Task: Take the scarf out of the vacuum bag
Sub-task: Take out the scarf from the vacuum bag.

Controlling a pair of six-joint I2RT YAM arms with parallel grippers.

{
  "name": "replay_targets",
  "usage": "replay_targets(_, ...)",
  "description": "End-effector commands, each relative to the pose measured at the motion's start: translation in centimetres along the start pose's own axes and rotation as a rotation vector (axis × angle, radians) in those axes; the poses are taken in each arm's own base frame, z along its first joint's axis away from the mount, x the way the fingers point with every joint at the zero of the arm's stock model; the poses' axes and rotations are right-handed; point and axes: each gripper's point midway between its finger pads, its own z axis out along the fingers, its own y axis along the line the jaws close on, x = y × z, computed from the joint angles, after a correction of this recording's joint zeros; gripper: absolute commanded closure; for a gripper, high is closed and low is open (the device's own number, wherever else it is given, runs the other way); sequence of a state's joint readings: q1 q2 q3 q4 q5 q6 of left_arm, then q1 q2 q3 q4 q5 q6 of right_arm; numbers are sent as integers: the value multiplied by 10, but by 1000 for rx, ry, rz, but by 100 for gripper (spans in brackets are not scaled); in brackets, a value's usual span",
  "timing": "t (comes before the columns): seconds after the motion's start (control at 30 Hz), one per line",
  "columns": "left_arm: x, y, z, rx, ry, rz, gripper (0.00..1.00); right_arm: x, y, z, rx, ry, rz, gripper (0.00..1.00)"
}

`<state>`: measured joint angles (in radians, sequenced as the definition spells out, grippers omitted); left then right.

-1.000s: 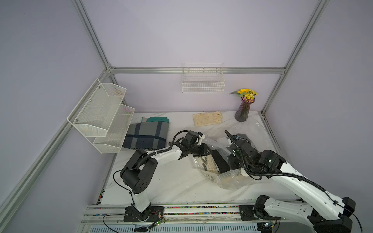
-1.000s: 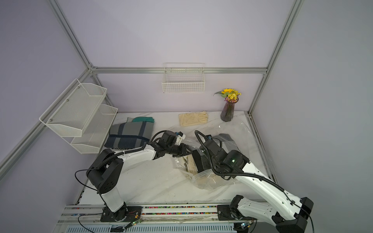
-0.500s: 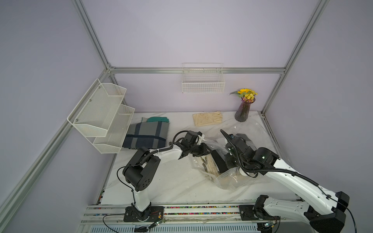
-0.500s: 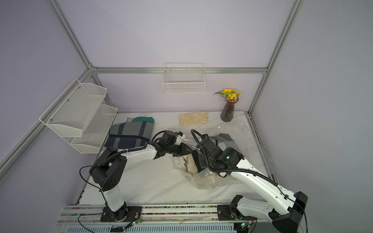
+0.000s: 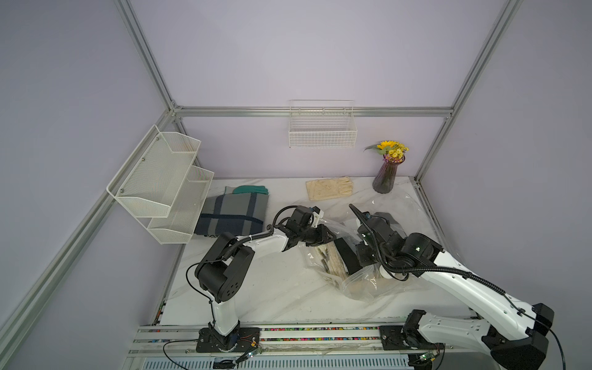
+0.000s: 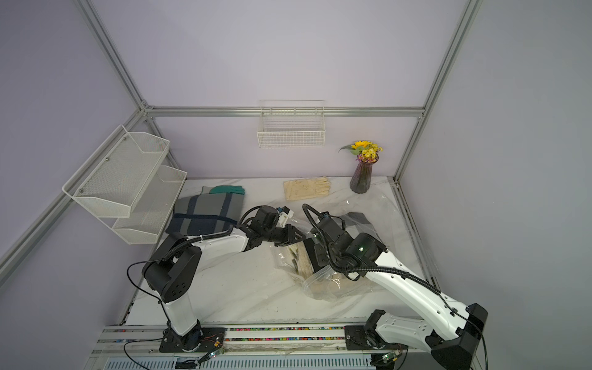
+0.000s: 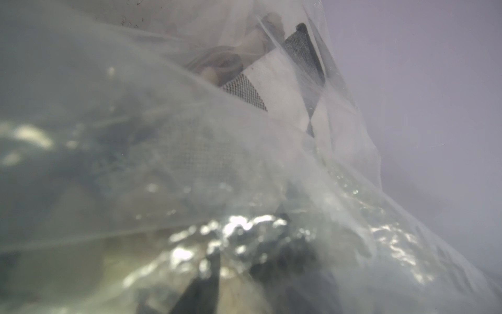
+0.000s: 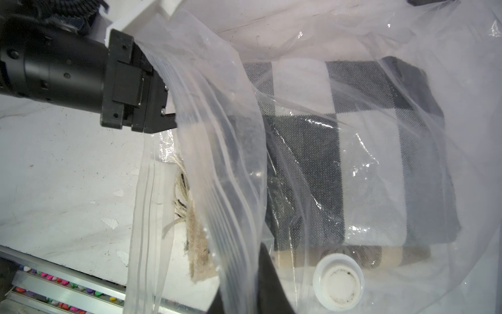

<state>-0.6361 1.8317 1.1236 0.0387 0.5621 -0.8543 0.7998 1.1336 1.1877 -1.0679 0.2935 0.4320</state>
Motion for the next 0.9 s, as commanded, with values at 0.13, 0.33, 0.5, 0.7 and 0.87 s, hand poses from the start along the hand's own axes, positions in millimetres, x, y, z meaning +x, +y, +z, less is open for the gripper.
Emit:
replay_targets(0.13, -7, -4, 2, 11, -1, 8, 68, -9, 2, -8, -11, -33, -1, 87)
replay_targets(0.33, -10, -3, 8, 26, -1, -5, 70, -10, 3, -9, -14, -36, -2, 87)
replay_targets(0.5, -16, -8, 9, 33, -13, 5, 71, -10, 2, -9, -15, -36, -1, 87)
replay_targets(0.7, -20, -15, 6, 43, -18, 14, 71, -9, 2, -9, -14, -37, 1, 87)
replay_targets(0.87, -19, -13, 12, 40, 4, 8, 72, -11, 3, -9, -18, -37, 0, 87)
